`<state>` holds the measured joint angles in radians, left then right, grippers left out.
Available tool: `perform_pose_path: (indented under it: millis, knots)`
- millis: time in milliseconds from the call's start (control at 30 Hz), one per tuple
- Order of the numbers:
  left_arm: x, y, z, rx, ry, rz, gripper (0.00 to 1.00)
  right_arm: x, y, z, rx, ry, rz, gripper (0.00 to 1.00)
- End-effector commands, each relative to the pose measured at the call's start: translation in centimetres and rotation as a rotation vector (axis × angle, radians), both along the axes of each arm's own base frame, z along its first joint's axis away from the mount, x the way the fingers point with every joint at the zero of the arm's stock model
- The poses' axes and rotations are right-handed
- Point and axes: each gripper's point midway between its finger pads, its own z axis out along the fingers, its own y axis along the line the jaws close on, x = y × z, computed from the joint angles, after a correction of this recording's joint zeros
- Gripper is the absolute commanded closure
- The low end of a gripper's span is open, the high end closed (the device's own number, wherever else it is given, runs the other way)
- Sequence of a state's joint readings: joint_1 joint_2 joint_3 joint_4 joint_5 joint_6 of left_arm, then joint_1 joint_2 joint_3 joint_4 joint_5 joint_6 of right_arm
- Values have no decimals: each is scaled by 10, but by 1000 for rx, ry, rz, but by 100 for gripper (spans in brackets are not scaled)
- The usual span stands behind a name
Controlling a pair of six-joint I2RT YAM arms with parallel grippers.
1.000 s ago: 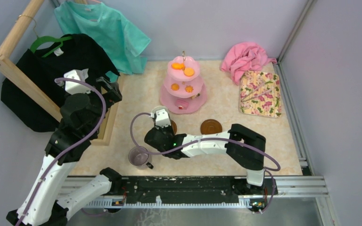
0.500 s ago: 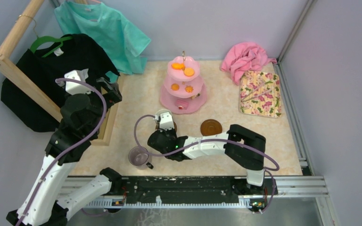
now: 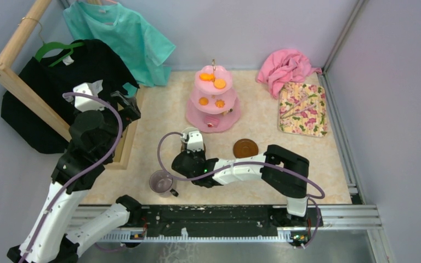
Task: Serve the afternoon tea
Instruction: Place the cup on the coaster.
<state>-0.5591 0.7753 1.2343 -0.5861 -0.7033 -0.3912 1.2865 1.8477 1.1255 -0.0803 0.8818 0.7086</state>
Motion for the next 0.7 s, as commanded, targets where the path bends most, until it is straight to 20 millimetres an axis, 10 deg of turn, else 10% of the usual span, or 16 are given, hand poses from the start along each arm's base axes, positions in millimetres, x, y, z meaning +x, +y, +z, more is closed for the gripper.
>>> perform_pose_path:
  millis: [0, 267, 667]
  knots:
    - [-3, 5, -5, 3, 13, 17, 2, -3, 7, 0, 31, 10, -11, 70]
    - [-6, 6, -5, -16, 7, 17, 1, -10, 8, 2, 23, 22, 5, 37]
    - [-8, 9, 5, -51, -27, 33, 1, -8, 11, 34, -7, -15, 53, 34]
